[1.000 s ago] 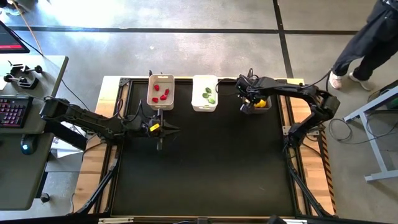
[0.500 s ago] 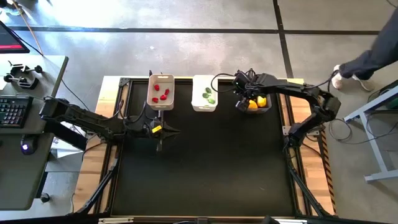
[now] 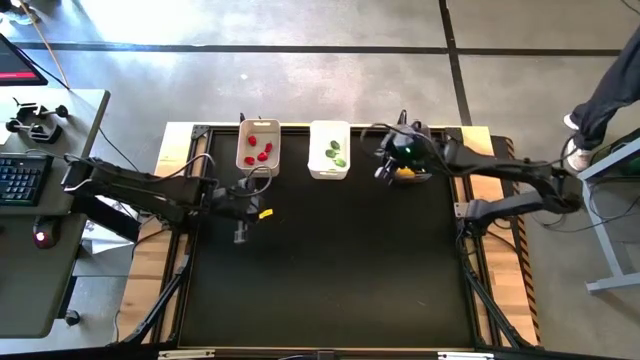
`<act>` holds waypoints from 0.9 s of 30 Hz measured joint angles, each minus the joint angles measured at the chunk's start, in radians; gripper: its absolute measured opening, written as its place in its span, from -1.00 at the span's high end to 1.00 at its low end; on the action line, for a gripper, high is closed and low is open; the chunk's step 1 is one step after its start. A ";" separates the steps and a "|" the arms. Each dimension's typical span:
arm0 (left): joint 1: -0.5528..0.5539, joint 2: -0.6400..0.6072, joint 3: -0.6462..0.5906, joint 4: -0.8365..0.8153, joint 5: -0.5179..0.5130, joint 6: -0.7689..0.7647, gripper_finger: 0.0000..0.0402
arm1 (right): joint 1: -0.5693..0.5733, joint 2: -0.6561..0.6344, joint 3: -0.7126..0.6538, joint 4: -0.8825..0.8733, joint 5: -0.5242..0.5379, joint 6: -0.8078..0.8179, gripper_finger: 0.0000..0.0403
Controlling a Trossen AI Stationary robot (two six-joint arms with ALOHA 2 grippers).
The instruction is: Sort produce into baskets
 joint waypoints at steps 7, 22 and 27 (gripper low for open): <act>0.026 0.042 0.087 -0.310 -0.067 0.038 0.91 | 0.131 -0.109 -0.157 0.250 0.004 0.051 0.86; 0.169 0.253 0.084 -0.338 -0.216 0.095 0.22 | 0.266 -0.122 -0.207 0.346 0.114 0.014 1.00; 0.206 0.314 0.084 -0.314 -0.210 0.163 0.22 | 0.282 -0.122 -0.207 0.347 0.117 0.013 1.00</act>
